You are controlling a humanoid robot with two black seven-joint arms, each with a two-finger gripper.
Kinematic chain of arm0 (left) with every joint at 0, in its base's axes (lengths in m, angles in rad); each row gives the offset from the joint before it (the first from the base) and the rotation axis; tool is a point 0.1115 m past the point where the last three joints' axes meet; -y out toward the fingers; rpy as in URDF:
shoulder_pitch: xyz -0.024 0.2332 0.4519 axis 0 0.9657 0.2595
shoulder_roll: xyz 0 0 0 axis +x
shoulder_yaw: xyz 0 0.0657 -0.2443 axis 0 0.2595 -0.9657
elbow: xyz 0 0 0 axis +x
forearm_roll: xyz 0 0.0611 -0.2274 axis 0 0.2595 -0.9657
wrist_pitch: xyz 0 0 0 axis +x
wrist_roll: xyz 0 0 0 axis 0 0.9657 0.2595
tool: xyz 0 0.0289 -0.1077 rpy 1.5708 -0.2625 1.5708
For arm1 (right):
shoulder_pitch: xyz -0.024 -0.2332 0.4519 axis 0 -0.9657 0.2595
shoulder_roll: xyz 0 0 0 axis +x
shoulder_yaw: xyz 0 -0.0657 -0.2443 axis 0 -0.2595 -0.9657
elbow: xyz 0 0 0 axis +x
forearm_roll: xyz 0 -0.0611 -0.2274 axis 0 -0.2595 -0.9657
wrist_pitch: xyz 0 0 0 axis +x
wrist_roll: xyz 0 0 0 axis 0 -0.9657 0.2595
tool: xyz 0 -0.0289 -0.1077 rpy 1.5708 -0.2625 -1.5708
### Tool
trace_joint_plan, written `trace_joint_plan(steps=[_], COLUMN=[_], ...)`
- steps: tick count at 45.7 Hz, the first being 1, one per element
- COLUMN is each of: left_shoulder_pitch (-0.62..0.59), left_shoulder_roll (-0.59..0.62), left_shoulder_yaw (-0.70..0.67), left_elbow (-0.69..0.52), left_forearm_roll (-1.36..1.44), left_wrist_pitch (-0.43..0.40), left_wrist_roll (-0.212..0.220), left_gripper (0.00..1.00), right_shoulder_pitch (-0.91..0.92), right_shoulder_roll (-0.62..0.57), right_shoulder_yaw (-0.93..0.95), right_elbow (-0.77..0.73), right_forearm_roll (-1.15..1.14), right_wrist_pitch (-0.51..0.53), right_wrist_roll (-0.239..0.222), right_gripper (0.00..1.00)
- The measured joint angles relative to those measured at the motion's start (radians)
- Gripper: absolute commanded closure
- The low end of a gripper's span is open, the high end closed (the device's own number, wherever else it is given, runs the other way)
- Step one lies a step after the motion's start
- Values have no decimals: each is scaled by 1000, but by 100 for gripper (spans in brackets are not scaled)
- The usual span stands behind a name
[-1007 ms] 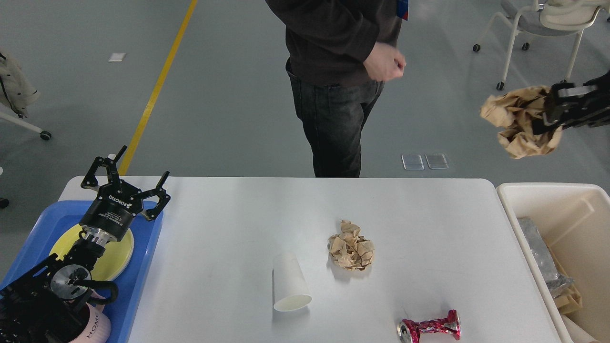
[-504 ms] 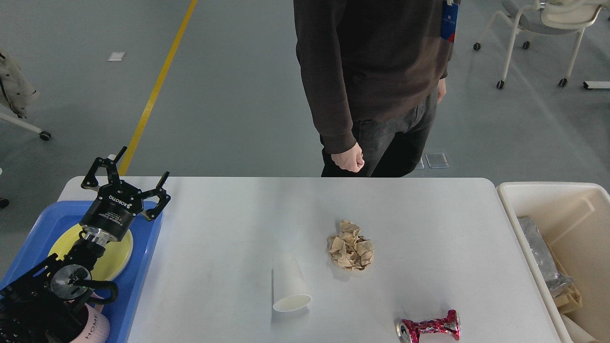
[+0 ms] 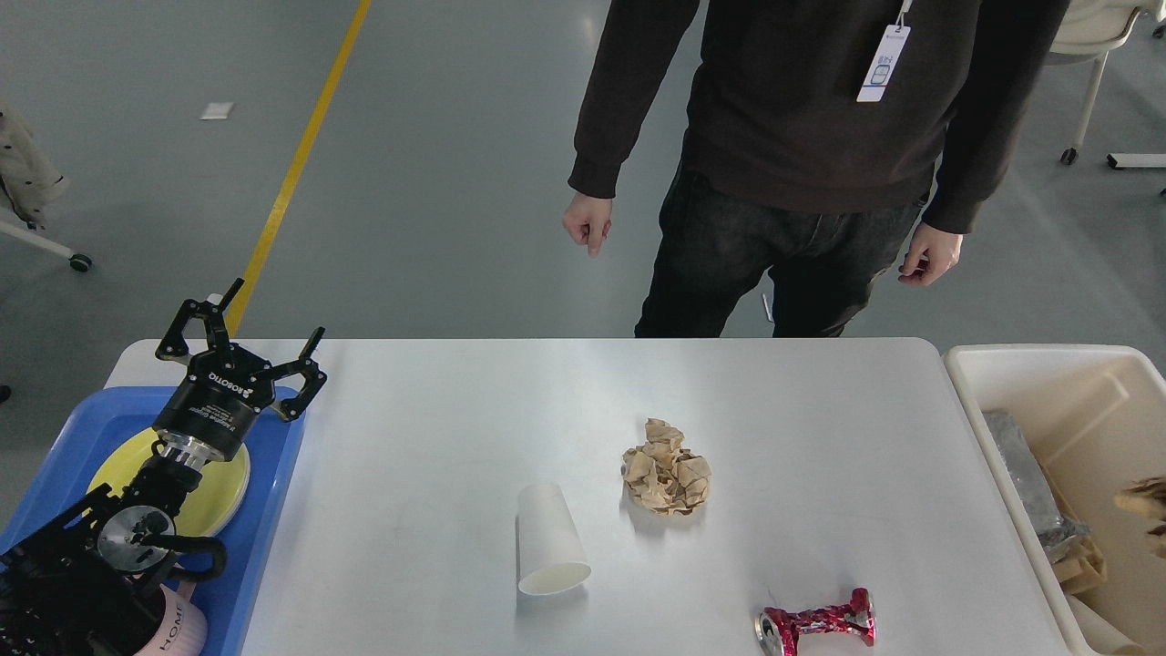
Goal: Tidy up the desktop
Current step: 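Lift the crumpled brown paper and drop it into the bin, then lower the right gripper to the pink wrapper and grasp it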
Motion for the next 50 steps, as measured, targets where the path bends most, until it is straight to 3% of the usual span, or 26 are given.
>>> trace_joint_plan(steps=[13,17,21,24,29,35,36,43,50], left_shoulder_pitch=[0,0,0,0,0,0,0,0,0], left_shoulder_roll=[0,0,0,0,0,0,0,0,0], left_shoulder_yaw=[0,0,-1,-1,-2,-2,-2,-2,-2], left_elbow=[0,0,0,0,0,0,0,0,0], left_forearm_roll=[0,0,0,0,0,0,0,0,0], left_wrist_pitch=[0,0,0,0,0,0,0,0,0], left_wrist_roll=[0,0,0,0,0,0,0,0,0], left_gripper=[0,0,0,0,0,0,0,0,0], right_shoulder_pitch=[18,106,332,541,887,1294,1451,1839,1720], right_shoulder_roll=[0,-38,-154,-249,-367,-399,-394,-330,-294], right_shoulder_yaw=[6,1,-32,-97,-237,-327,-335,-362,-487], right_elbow=[34,138,348,554,887,1141,1180,1204,1206], right_forearm_roll=[-3,-12,-46,-125,-254,-249,-194,-32,56], right_wrist_pitch=[6,14,54,155,463,840,889,915,902], right_wrist_roll=[-1,-1,-4,-10,-25,-32,-32,-34,-40], right_gripper=[0,0,0,0,0,0,0,0,0])
